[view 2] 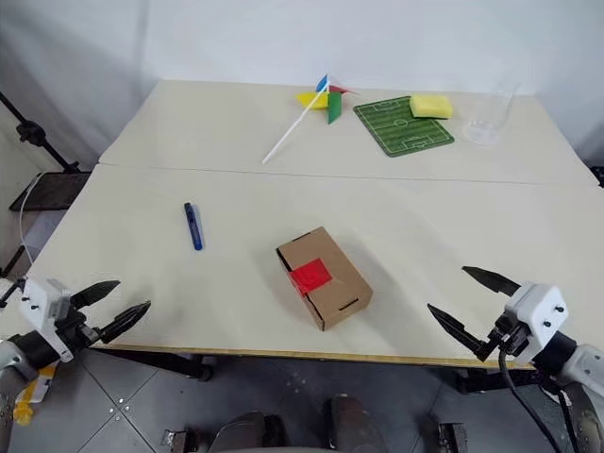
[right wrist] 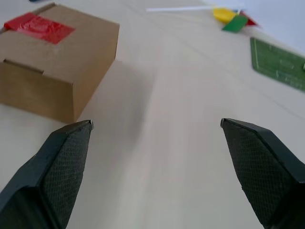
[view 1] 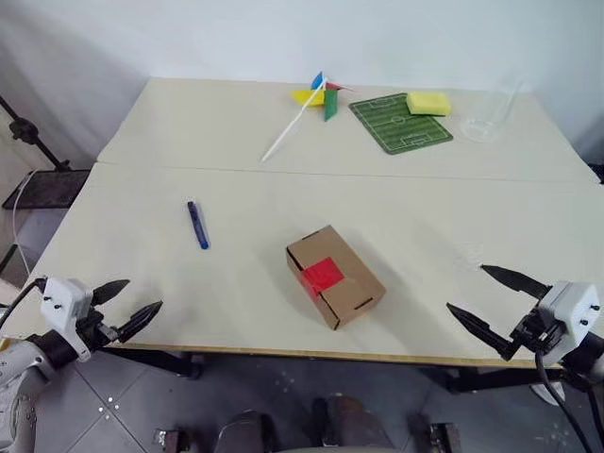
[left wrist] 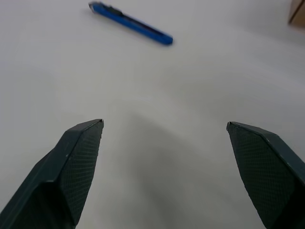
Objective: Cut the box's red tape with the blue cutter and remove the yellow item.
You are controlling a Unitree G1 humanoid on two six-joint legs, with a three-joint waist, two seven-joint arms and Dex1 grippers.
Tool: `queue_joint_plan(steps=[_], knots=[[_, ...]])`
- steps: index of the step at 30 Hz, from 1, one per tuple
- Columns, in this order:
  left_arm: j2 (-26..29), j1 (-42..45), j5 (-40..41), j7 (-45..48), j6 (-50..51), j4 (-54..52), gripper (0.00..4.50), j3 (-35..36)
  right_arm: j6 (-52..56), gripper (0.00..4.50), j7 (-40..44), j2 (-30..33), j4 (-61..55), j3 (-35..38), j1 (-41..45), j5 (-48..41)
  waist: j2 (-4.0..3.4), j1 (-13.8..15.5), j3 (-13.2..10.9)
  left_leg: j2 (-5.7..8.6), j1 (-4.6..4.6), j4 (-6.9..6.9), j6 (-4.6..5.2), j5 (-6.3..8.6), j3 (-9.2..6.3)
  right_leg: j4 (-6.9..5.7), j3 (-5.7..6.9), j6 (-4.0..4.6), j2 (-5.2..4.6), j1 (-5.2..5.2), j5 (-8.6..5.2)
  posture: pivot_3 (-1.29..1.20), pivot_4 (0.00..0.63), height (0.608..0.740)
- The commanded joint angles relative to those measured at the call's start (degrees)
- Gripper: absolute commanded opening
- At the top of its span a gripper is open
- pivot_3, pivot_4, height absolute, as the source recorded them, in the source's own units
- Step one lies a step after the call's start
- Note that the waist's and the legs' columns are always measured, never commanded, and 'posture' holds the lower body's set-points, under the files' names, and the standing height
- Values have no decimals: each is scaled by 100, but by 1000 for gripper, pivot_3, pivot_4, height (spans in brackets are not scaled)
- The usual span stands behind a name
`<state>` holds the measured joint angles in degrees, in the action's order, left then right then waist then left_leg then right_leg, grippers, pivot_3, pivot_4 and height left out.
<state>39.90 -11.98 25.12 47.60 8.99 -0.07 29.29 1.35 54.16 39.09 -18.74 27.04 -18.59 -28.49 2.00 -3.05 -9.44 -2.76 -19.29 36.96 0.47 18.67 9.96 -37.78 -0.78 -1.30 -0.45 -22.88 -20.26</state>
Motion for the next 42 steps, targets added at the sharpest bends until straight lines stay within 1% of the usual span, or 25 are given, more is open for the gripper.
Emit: queue_joint_plan(steps=[1, 3, 4, 6, 9, 11, 13, 14, 15, 17, 18, 19, 20, 21, 22, 23, 25, 29, 34, 39, 42], knots=[[233, -50, -112, 32, -210, -124, 4358, 229, 26, 4500, -7, 13, -68, 43, 50, -112, 0, -1, 0, 0, 1, 0, 0, 0, -1, 0, 1, 0, 0, 1, 0, 0, 150, 740], [247, -46, 130, 143, 89, -303, 4358, 139, 86, 4500, -37, 21, -73, 31, 134, -135, -1, 0, 0, 1, 5, 1, 0, 0, -4, 0, 4, 0, -3, 7, 0, 0, 150, 740], [283, 22, 312, 221, 404, -327, 4358, 65, 108, 4500, -18, 47, -80, -2, 172, -128, -2, 1, -1, 1, 6, 1, 0, 0, -6, 0, 7, 0, -5, 11, 0, 0, 150, 740], [347, 234, 244, 274, 527, -331, 4358, -164, 227, 4500, 4, 87, -167, -48, 213, -156, -2, 2, -1, 2, 6, 2, 0, 0, -13, 1, 15, 0, -7, 15, 0, 0, 150, 740], [326, 746, -178, 328, 48, -357, 3823, -700, 781, 3907, 403, 375, -514, -117, -97, -510, -15, 84, -6, 4, 4, 4, -2, -1, -30, 4, 30, 2, -10, 22, -1, 0, 150, 740], [264, 1079, -25, 319, 247, -364, 3228, -843, 1028, 3265, 585, 581, -617, -170, -270, -572, -15, 139, -6, 5, 3, 3, -1, -2, -33, 6, 31, 2, -11, 24, -1, 0, 150, 740], [204, 1634, -178, 194, 288, -318, 2607, -1192, 1078, 2504, 612, 619, -706, -170, -389, -544, -11, 157, -5, 4, 1, 2, -1, -2, -36, 9, 35, 2, -10, 25, -1, 0, 150, 740], [109, 2188, -472, 143, 214, -162, 2322, -1613, 1044, 2197, 725, 697, -805, -258, -557, -398, -12, 164, -4, 5, -1, 5, 0, -2, -43, 12, 41, 1, -11, 29, -1, 0, 150, 740], [42, 2592, -678, 115, 162, -27, 1997, -1913, 1030, 1786, 807, 759, -873, -330, -662, -290, -16, 202, -4, 6, -2, 9, 0, -2, -44, 12, 41, 1, -12, 30, -1, 0, 150, 740], [-227, 3452, -1064, 142, 157, 511, 1433, -2529, 1131, 1158, 1018, 1007, -1100, -651, -899, -76, -15, 277, -3, 14, -2, 16, 3, -3, -49, 13, 45, -1, -14, 37, 0, 0, 150, 740], [-325, 3777, -1191, 282, 202, 794, 1133, -2795, 1204, 820, 1083, 1067, -1274, -785, -956, -127, -13, 283, -2, 14, -1, 19, 4, -3, -48, 12, 44, -4, -12, 39, 2, 0, 150, 740], [-392, 4050, -1393, 362, 121, 1079, 791, -3046, 1258, 377, 1060, 1100, -1428, -886, -966, -142, -14, 281, 0, 14, -2, 19, 4, -3, -46, 13, 42, -5, -10, 38, 3, 0, 150, 740], [-419, 4210, -1523, 417, 38, 1272, 500, -3197, 1292, 60, 1026, 1106, -1524, -933, -957, -157, -16, 260, 1, 14, -1, 17, 4, -3, -44, 12, 41, -6, -9, 37, 2, 0, 150, 740], [-440, 4340, -1654, 454, -86, 1451, 202, -3329, 1323, 0, 996, 1129, -1601, -1009, -934, -116, -15, 196, 1, 9, -1, 17, 3, -3, -38, 11, 37, -7, -4, 35, 2, 0, 150, 740], [-551, 4496, -1729, 524, -113, 1594, 80, -3502, 1349, 0, 997, 1255, -1684, -1208, -940, 120, -16, 133, 1, 4, -1, 15, 1, -5, -31, 10, 32, -9, 1, 31, 0, 0, 150, 740], [-669, 4630, -1771, 591, -97, 1702, 80, -3642, 1370, 0, 964, 1339, -1746, -1408, -900, 338, -14, 116, 0, 3, 0, 16, 0, -5, -30, 6, 31, -12, 2, 27, -4, 0, 150, 740], [-880, 4862, -1899, 637, -85, 1908, 80, -3870, 1621, 0, 717, 1373, -1862, -1713, -666, 505, -11, 125, -2, 0, -4, 17, -3, -7, -28, 4, 32, -11, 3, 19, -7, 0, 150, 740], [-1239, 5137, -2165, 545, -524, 2354, 80, -4089, 2172, 0, 172, 1058, -1867, -2050, 53, 329, -6, 146, -5, 1, -10, 38, -7, -9, -31, -9, 32, -10, -1, 17, -7, 0, 150, 740], [-1884, 5494, -2424, 235, -1068, 2932, 80, -4236, 2361, 0, -83, 934, -1519, -2554, 883, 684, -6, 161, -5, 5, -11, 47, -5, -9, -34, -14, 34, -10, -5, 20, -7, 0, 150, 740], [-1848, 5313, -2265, 669, -1322, 2717, 80, -4204, 2671, 0, -334, 778, -1373, -2508, 1342, 513, -6, 130, -5, 1, -21, 41, -5, -9, -34, -11, 35, -10, -1, 9, -7, 0, 150, 740], [-1737, 5057, -2030, 1026, -1032, 2229, 80, -4179, 2601, 0, -518, 668, -1171, -2490, 1541, 686, -9, 133, -6, -1, -18, 41, -10, -12, -34, -17, 35, -7, 0, 8, -9, 0, 150, 740]])
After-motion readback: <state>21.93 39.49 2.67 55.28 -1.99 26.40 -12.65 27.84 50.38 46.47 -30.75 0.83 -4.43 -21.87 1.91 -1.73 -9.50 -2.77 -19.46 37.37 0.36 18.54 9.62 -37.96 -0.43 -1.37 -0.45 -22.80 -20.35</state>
